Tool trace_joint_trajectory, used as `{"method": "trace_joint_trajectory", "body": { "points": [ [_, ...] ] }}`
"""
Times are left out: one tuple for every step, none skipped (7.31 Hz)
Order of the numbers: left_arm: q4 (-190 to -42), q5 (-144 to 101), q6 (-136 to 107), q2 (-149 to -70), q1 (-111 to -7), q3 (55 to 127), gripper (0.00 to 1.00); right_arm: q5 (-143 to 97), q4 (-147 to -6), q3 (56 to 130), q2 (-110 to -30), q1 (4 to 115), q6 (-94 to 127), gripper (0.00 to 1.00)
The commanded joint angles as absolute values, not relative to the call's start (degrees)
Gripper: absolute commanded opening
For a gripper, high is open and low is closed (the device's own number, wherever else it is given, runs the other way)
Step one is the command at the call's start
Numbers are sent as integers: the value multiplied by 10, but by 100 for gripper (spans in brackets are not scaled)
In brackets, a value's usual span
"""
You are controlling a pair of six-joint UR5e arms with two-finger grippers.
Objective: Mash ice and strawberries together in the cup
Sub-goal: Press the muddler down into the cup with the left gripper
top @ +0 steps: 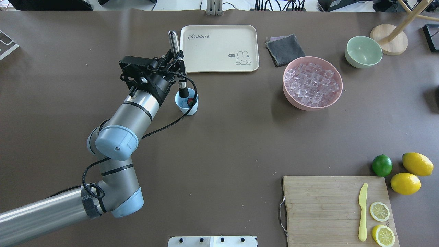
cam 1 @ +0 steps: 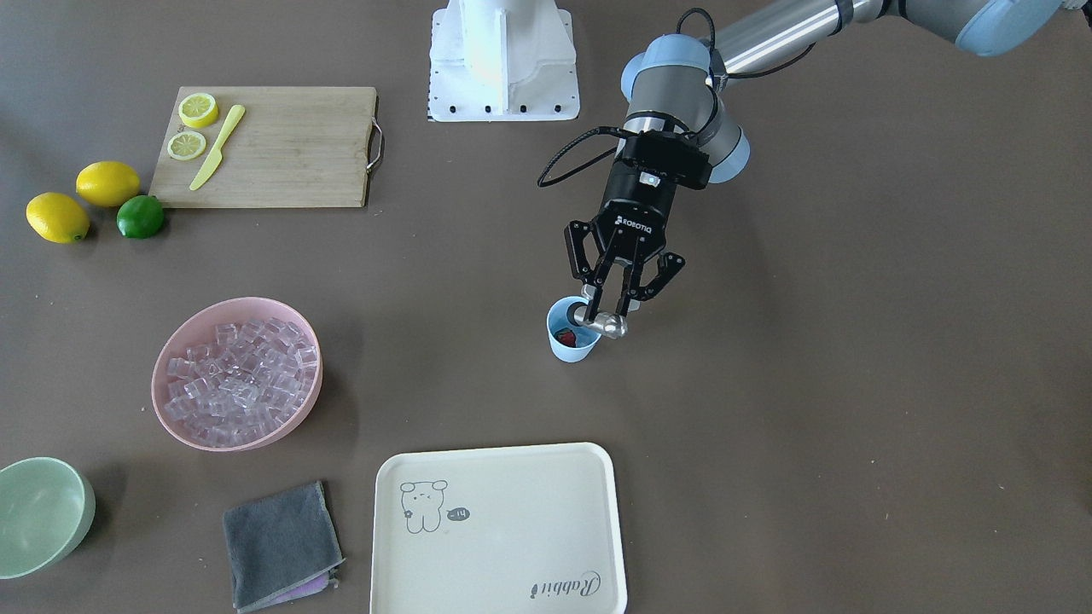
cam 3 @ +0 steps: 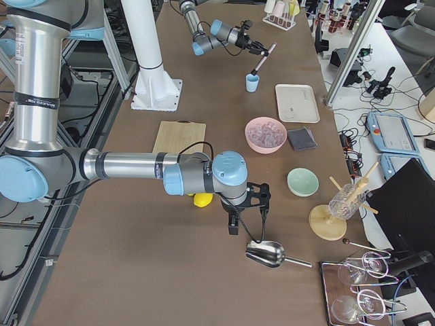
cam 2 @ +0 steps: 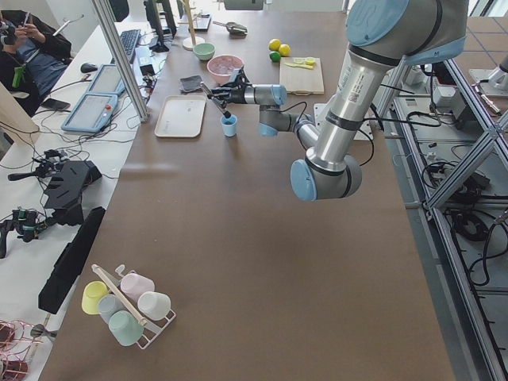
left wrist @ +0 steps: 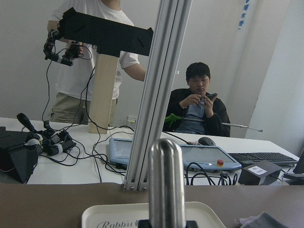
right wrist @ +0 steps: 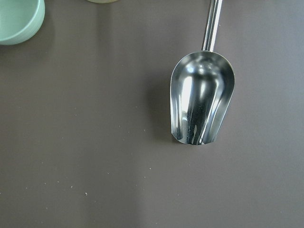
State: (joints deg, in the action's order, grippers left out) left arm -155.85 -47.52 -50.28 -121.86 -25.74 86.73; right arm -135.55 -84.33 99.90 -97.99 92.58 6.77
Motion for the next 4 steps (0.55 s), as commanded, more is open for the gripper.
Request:
{"method": "trace_joint_trajectory", "body": {
  "points": [
    [-1560, -419, -501, -1218, -227, 863, 15, -1368, -845, 999, -983, 925, 68, 100],
    [-1559, -413, -499, -1223, -222, 864, 15, -1368, -845, 998, -983, 925, 68, 100],
    [-1559, -411, -500, -1217, -217, 859, 15, -1368, -845, 996, -983, 925, 68, 100],
    [-1560, -404, -502, -1223, -217, 840, 15, -1368, -845, 994, -983, 925, 68, 100]
  ]
}}
